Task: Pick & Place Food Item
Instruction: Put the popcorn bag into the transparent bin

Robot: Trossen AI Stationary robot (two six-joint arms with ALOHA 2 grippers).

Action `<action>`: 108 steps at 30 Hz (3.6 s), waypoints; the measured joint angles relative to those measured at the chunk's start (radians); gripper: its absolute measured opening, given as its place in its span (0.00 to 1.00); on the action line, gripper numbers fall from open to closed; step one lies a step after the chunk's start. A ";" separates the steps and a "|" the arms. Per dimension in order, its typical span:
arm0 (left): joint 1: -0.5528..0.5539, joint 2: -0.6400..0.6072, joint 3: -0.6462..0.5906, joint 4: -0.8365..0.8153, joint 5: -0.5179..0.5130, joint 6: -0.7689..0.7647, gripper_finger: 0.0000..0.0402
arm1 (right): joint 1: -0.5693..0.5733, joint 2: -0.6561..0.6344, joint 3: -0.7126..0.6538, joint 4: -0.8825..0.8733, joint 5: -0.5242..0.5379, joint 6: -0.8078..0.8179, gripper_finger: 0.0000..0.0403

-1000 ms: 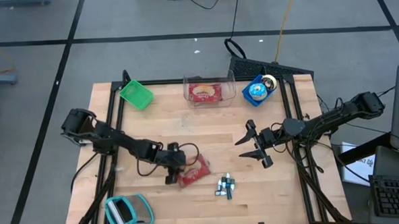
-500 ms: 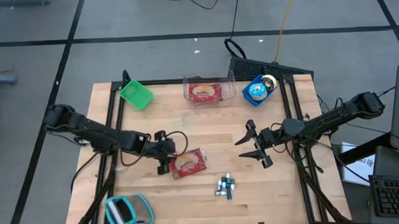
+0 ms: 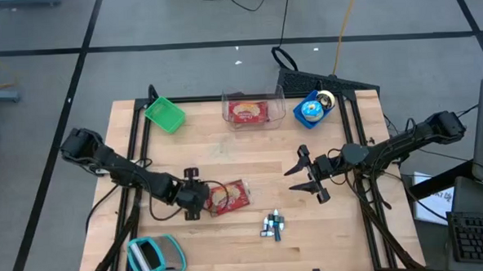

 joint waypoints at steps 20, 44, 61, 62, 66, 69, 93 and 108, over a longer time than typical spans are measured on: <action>-0.064 0.091 0.001 0.027 -0.053 0.536 0.44 | 0.000 0.000 0.000 -0.006 -0.002 -0.003 0.49; -0.024 0.157 0.001 0.103 -0.052 0.575 0.06 | -0.001 0.000 0.000 -0.006 0.001 -0.046 0.49; -0.024 -0.004 0.090 0.113 -0.128 0.503 0.00 | 0.000 0.000 0.000 -0.006 0.002 -0.042 0.49; -0.024 -0.024 0.107 0.111 -0.152 0.512 0.00 | -0.001 0.000 0.000 -0.007 0.001 -0.042 0.49; -0.024 -0.102 0.158 0.102 -0.254 0.561 0.00 | -0.001 0.000 0.000 -0.007 0.002 -0.041 0.49; -0.023 -0.152 0.183 0.100 -0.318 0.605 0.00 | -0.001 0.000 0.000 -0.007 0.002 -0.041 0.49; -0.009 -0.245 0.204 0.328 -0.191 0.695 0.00 | 0.000 0.002 -0.001 -0.043 0.068 -0.049 0.49; 0.090 -0.117 0.204 0.518 0.173 0.674 0.00 | -0.028 0.271 0.058 0.159 0.178 0.042 0.49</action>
